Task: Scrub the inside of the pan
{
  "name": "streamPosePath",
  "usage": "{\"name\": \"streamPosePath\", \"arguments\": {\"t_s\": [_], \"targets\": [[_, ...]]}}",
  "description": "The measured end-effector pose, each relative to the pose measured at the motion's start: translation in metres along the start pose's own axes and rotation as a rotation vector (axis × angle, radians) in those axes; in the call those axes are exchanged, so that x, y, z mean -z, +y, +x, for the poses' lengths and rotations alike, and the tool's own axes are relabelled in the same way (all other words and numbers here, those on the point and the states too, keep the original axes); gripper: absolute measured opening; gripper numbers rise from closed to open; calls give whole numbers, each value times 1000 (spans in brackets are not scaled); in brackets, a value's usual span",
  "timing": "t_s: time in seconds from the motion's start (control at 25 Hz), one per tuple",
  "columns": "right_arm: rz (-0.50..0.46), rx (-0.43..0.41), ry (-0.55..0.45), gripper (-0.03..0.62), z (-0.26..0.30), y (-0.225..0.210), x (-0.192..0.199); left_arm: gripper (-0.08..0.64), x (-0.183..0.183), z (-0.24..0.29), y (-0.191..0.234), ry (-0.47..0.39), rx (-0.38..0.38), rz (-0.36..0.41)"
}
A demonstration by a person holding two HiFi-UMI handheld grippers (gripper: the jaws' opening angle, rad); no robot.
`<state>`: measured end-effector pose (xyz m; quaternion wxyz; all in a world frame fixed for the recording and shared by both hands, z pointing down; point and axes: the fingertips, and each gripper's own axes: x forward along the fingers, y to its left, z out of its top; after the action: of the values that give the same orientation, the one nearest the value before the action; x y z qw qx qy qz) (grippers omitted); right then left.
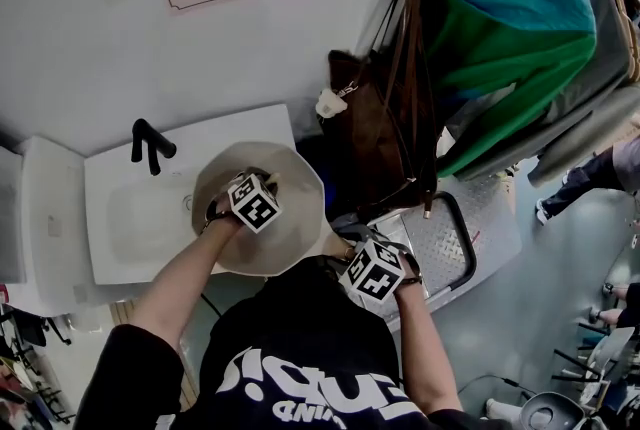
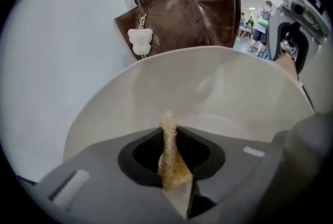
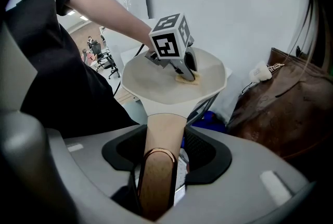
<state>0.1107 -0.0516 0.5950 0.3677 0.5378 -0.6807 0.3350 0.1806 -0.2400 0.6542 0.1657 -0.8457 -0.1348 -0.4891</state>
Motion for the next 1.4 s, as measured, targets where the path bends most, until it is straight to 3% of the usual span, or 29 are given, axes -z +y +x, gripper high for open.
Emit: {"name": "streamPosePath", "arguments": {"t_s": [0.24,0.52,1.04,1.4], "targets": [[4,-3,-4,230,0,1,0,75,23,-4,19,93,-53,51],[17,4,-10,229,0,0,-1,75,40,-13,19,147,-32,63],[20,9,-15,229,-2,0,-3,77,76,-36,-12,212,77,60],[29,14,-13,227,-1,-1,-1,77,77,-46,-55,221,195,113]]}}
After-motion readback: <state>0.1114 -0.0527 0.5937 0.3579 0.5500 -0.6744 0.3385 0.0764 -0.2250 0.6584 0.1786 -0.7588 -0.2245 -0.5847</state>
